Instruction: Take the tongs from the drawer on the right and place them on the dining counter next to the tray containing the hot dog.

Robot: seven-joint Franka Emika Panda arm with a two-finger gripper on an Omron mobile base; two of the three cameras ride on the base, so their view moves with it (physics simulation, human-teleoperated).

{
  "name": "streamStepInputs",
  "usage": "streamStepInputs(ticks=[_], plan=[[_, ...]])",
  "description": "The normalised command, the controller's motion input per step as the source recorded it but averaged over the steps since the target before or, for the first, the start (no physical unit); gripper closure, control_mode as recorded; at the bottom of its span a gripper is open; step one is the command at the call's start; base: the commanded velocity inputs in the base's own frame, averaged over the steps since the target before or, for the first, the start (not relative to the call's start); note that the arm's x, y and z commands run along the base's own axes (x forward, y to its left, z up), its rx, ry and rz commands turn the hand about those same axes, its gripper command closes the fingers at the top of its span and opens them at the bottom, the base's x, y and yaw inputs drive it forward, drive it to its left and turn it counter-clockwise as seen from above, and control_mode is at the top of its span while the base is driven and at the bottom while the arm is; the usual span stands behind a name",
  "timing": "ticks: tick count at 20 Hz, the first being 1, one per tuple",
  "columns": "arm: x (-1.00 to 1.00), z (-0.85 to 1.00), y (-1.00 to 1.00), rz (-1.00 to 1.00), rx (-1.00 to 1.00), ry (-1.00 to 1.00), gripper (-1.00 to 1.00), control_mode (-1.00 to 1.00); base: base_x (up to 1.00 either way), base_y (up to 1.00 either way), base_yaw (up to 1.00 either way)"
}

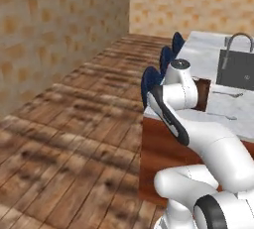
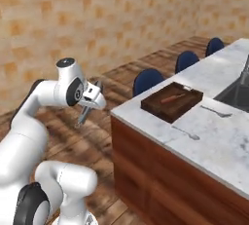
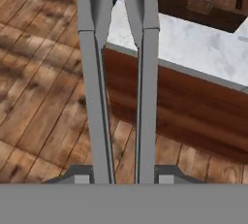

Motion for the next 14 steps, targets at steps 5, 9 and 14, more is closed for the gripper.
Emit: streamStepInputs(ticks=[5,9,14], plan=[[0.0,0.0,0.0,0.0,0.0,0.0,1.0,1.0,0.0,0.58,-0.7],[0.0,0.0,0.0,0.0,0.0,0.0,1.0,1.0,0.0,0.64,-0.67],[0.0,0.0,0.0,0.0,0.0,0.0,1.0,1.0,0.0,0.72,-0.63]])
